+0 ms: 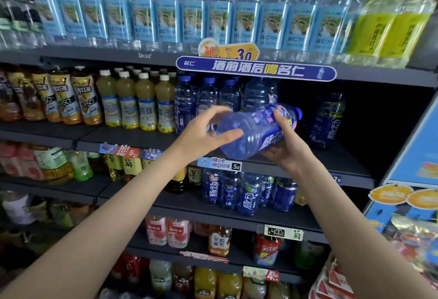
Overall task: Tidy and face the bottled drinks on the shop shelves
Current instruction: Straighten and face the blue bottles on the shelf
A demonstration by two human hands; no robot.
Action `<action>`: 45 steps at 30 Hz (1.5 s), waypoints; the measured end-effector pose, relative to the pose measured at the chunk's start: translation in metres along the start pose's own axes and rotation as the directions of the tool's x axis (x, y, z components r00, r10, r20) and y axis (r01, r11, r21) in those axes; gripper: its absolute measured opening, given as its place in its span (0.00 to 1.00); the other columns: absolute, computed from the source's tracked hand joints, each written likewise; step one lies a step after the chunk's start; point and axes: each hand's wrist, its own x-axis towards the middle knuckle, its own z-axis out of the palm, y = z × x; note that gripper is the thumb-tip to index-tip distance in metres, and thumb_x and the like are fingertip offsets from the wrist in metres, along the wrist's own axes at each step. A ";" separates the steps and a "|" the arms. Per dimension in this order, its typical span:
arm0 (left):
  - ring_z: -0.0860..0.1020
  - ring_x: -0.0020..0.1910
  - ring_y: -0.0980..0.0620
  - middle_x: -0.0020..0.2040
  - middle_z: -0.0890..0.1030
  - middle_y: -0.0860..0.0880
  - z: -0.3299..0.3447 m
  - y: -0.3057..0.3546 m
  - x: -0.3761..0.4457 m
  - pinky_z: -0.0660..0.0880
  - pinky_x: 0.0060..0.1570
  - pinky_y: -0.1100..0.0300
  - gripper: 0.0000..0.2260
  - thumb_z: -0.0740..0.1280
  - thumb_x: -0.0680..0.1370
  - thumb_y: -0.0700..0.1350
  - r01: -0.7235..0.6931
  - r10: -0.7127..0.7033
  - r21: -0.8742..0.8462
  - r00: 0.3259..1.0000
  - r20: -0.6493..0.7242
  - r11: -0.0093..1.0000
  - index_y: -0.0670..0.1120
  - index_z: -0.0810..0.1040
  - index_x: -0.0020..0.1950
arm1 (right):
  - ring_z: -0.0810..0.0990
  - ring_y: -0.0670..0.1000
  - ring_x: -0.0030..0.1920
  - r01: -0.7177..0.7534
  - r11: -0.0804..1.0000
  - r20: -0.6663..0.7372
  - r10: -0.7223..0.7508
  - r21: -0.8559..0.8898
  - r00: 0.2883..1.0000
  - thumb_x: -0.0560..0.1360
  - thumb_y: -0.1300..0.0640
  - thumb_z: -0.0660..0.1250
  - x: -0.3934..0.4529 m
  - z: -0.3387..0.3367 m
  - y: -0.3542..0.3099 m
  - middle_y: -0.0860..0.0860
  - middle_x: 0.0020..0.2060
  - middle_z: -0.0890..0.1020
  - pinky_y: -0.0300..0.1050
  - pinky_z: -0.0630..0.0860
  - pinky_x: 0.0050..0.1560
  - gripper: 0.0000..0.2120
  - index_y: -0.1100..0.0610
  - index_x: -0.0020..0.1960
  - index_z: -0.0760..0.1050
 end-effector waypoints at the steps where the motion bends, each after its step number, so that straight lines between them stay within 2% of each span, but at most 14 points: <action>1: 0.74 0.58 0.61 0.58 0.74 0.60 0.000 0.000 0.001 0.72 0.56 0.65 0.24 0.72 0.68 0.57 0.070 -0.069 -0.009 0.997 0.046 0.998 0.55 0.70 0.60 | 0.84 0.52 0.43 0.051 0.995 -0.022 -0.053 -0.084 0.998 0.71 0.48 0.72 -0.002 -0.002 -0.001 0.56 0.49 0.84 0.45 0.81 0.36 0.24 0.60 0.61 0.74; 5: 0.72 0.59 0.59 0.61 0.72 0.58 0.025 -0.006 0.003 0.68 0.57 0.63 0.34 0.73 0.68 0.58 0.224 -0.247 0.125 0.945 0.213 0.966 0.53 0.63 0.69 | 0.82 0.50 0.47 0.262 0.836 -0.025 -0.312 -0.482 0.950 0.61 0.52 0.80 -0.008 -0.007 0.001 0.52 0.50 0.82 0.50 0.81 0.49 0.34 0.59 0.62 0.70; 9: 0.75 0.57 0.55 0.56 0.75 0.56 0.062 -0.017 0.006 0.71 0.53 0.62 0.36 0.78 0.64 0.54 0.259 -0.266 0.099 0.962 0.062 0.961 0.48 0.64 0.66 | 0.77 0.41 0.48 0.441 0.510 0.169 -0.493 -0.739 0.854 0.59 0.54 0.82 -0.018 -0.002 0.006 0.42 0.49 0.76 0.36 0.75 0.51 0.43 0.55 0.67 0.62; 11: 0.77 0.54 0.54 0.51 0.77 0.57 0.071 -0.029 0.005 0.72 0.49 0.62 0.32 0.79 0.62 0.51 0.252 -0.252 0.042 0.968 -0.003 0.967 0.48 0.67 0.61 | 0.77 0.44 0.52 0.491 0.450 0.270 -0.469 -0.746 0.841 0.60 0.54 0.81 -0.019 -0.005 -0.001 0.45 0.54 0.76 0.38 0.74 0.54 0.45 0.54 0.70 0.61; 14: 0.76 0.55 0.55 0.50 0.75 0.59 0.076 -0.039 0.005 0.71 0.51 0.62 0.31 0.78 0.63 0.46 0.189 -0.189 0.040 0.982 0.001 0.981 0.47 0.69 0.62 | 0.77 0.46 0.58 0.470 0.464 0.363 -0.304 -0.751 0.881 0.61 0.50 0.80 -0.012 -0.013 -0.016 0.48 0.62 0.75 0.46 0.74 0.61 0.48 0.51 0.74 0.58; 16: 0.75 0.55 0.56 0.52 0.73 0.57 0.076 -0.038 0.007 0.69 0.50 0.67 0.31 0.78 0.64 0.45 0.146 -0.150 0.081 0.988 0.045 0.986 0.47 0.69 0.63 | 0.79 0.46 0.57 0.463 0.481 0.367 -0.285 -0.744 0.886 0.57 0.47 0.82 -0.009 -0.019 -0.011 0.46 0.60 0.77 0.52 0.75 0.62 0.53 0.51 0.74 0.56; 18: 0.74 0.53 0.56 0.50 0.72 0.59 0.077 -0.037 0.012 0.68 0.43 0.75 0.32 0.78 0.65 0.44 0.122 -0.134 0.137 0.987 0.084 0.983 0.46 0.68 0.64 | 0.80 0.45 0.55 0.500 0.498 0.342 -0.377 -0.709 0.861 0.55 0.48 0.83 -0.009 -0.028 -0.001 0.44 0.56 0.80 0.54 0.76 0.60 0.53 0.52 0.72 0.59; 20: 0.75 0.52 0.56 0.49 0.74 0.59 0.081 -0.039 0.022 0.67 0.40 0.75 0.32 0.79 0.64 0.44 0.103 -0.123 0.178 0.987 0.101 0.979 0.45 0.67 0.64 | 0.81 0.43 0.53 0.531 0.490 0.300 -0.474 -0.691 0.828 0.56 0.52 0.82 -0.008 -0.037 0.006 0.42 0.54 0.80 0.46 0.77 0.58 0.49 0.53 0.71 0.60; 24: 0.74 0.58 0.55 0.59 0.76 0.53 0.093 -0.045 0.042 0.69 0.56 0.65 0.35 0.77 0.66 0.45 0.093 -0.105 0.172 0.993 0.062 0.981 0.46 0.65 0.69 | 0.77 0.41 0.51 0.545 0.396 0.198 -0.646 -0.738 0.738 0.60 0.57 0.81 0.001 -0.050 0.010 0.43 0.53 0.77 0.26 0.72 0.50 0.46 0.54 0.71 0.60; 27: 0.73 0.63 0.50 0.64 0.74 0.47 0.099 -0.062 0.057 0.69 0.64 0.54 0.30 0.74 0.71 0.42 0.127 -0.121 0.155 0.991 -0.050 0.980 0.43 0.65 0.69 | 0.77 0.45 0.53 0.487 0.404 0.090 -0.692 -0.774 0.716 0.61 0.56 0.81 0.018 -0.064 0.004 0.43 0.53 0.76 0.34 0.72 0.53 0.45 0.54 0.71 0.61; 32: 0.69 0.65 0.51 0.67 0.70 0.47 0.104 -0.076 0.086 0.63 0.61 0.64 0.27 0.70 0.74 0.43 0.186 -0.149 0.205 0.971 -0.185 0.961 0.42 0.63 0.70 | 0.76 0.53 0.60 0.355 0.476 -0.102 -0.700 -0.805 0.707 0.62 0.52 0.80 0.056 -0.086 -0.019 0.53 0.61 0.77 0.43 0.71 0.57 0.47 0.56 0.73 0.58; 38: 0.69 0.66 0.49 0.68 0.68 0.45 0.112 -0.087 0.123 0.63 0.56 0.66 0.30 0.70 0.74 0.47 0.263 -0.184 0.267 0.940 -0.286 0.927 0.41 0.61 0.70 | 0.74 0.60 0.62 0.139 0.451 -0.219 -0.651 -0.882 0.727 0.66 0.46 0.77 0.115 -0.086 -0.035 0.57 0.65 0.74 0.53 0.72 0.54 0.47 0.54 0.75 0.53; 42: 0.71 0.63 0.45 0.66 0.70 0.43 0.116 -0.102 0.145 0.68 0.56 0.59 0.32 0.72 0.72 0.50 0.332 -0.246 0.263 0.918 -0.312 0.906 0.40 0.62 0.69 | 0.64 0.60 0.70 0.183 0.419 -0.142 -0.634 -0.890 0.760 0.68 0.47 0.75 0.139 -0.096 -0.025 0.59 0.72 0.63 0.55 0.68 0.61 0.51 0.58 0.77 0.46; 45: 0.71 0.61 0.44 0.63 0.73 0.42 0.119 -0.114 0.152 0.65 0.51 0.60 0.30 0.73 0.70 0.52 0.360 -0.272 0.295 0.914 -0.300 0.885 0.39 0.66 0.64 | 0.65 0.59 0.69 0.121 0.440 -0.154 -0.539 -0.890 0.828 0.68 0.52 0.76 0.136 -0.124 0.007 0.60 0.69 0.65 0.51 0.66 0.62 0.44 0.62 0.74 0.54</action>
